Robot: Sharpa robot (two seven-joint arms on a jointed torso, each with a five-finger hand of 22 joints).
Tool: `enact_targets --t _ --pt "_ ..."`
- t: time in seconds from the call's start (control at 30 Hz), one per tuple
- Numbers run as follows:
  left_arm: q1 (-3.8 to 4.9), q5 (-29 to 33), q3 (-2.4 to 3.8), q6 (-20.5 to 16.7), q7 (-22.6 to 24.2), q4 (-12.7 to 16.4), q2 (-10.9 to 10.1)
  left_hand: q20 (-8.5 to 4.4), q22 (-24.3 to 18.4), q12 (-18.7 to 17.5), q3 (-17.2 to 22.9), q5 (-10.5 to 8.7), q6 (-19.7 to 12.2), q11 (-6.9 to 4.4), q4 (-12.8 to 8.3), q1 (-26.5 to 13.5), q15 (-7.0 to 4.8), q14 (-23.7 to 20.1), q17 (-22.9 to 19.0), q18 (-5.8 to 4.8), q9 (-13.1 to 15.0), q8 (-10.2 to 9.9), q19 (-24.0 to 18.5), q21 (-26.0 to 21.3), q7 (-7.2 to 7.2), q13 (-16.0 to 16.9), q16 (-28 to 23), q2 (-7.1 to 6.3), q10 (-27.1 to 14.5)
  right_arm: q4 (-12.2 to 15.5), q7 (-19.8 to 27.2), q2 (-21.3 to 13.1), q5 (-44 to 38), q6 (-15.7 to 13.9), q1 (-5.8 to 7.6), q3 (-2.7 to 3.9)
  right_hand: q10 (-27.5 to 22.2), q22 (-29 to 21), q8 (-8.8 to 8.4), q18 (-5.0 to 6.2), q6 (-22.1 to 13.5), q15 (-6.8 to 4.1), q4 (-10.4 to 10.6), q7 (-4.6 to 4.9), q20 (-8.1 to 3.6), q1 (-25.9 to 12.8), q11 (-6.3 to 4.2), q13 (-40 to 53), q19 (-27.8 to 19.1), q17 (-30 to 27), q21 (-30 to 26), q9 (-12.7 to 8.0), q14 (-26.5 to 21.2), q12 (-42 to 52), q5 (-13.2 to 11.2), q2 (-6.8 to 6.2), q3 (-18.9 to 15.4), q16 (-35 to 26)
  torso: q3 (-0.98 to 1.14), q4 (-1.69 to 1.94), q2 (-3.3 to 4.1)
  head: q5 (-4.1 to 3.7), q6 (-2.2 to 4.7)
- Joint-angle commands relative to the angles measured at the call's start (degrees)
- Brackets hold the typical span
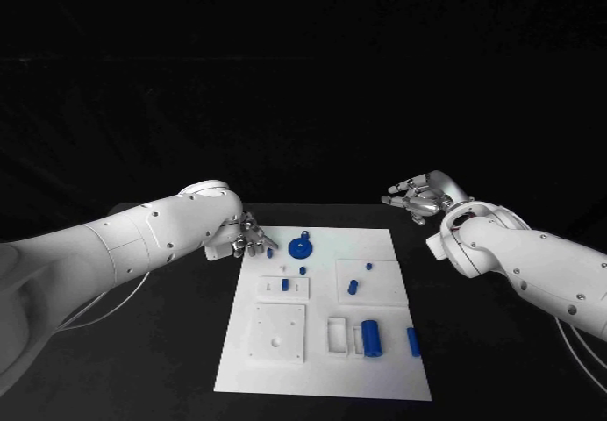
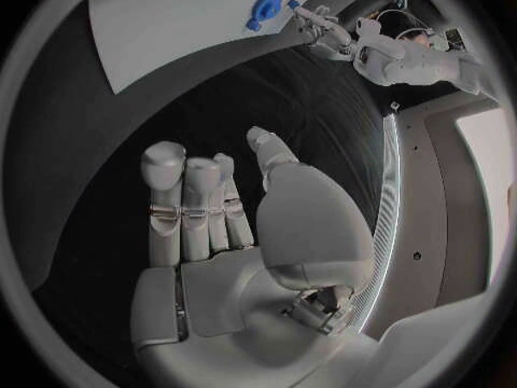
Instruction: Assemble the parts on the task board
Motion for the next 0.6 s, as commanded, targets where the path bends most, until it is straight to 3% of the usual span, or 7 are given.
enact_targets --t 0.03,0.23,0.6 --pt "-0.01 -0.1 0.02 1.4 1.2 0.0 0.2 0.05 1.2 0.1 0.0 0.16 0.4 0.12 -0.3 -0.1 0.11 0.0 0.0 -0.72 -0.1 -0.3 0.0 0.1 -0.07 0.0 0.2 0.56 2.6 0.0 0.3 0.1 -0.8 0.8 -0.03 0.03 -0.2 4.7 -0.22 1.06 -0.4 -0.17 -0.1 0.16 0.11 -0.2 -0.16 -0.1 2.7 0.0 -0.3 -0.1 0.1 0.0 0.2 0.37 -0.1 -0.2 0.03 0.05 0.03 0.1 0.05" --pt "-0.01 0.2 0.02 1.8 1.3 0.1 0.3 0.08 1.2 0.3 -0.2 0.37 0.7 0.1 -1.1 0.4 0.12 0.0 0.2 -0.67 -0.2 -0.8 0.0 0.3 -0.1 0.1 0.4 1.27 2.6 0.0 0.3 0.2 -0.9 0.8 -0.03 0.03 -0.2 4.7 -0.22 1.06 -0.3 -0.18 -0.2 0.16 0.1 -0.1 -0.16 0.0 2.7 0.0 -0.3 -0.1 0.1 0.0 0.2 0.41 0.0 -0.2 -0.06 -0.08 0.07 0.08 0.13" --pt "-0.06 0.5 0.02 2.0 1.4 -0.1 0.4 0.09 1.2 0.3 -0.3 0.66 0.9 0.02 -3.8 3.1 0.11 0.0 0.3 -0.66 -0.2 -1.1 -0.1 0.4 -0.25 0.0 0.5 3.63 2.6 -0.2 0.2 0.3 -0.9 0.9 -0.03 0.03 -0.2 4.7 -0.23 1.06 -0.3 -0.18 -0.2 0.17 0.1 -0.1 -0.16 0.0 2.7 0.0 -0.3 -0.1 0.1 0.1 0.1 0.43 0.1 -0.2 0.0 -0.01 0.09 0.0 0.09"
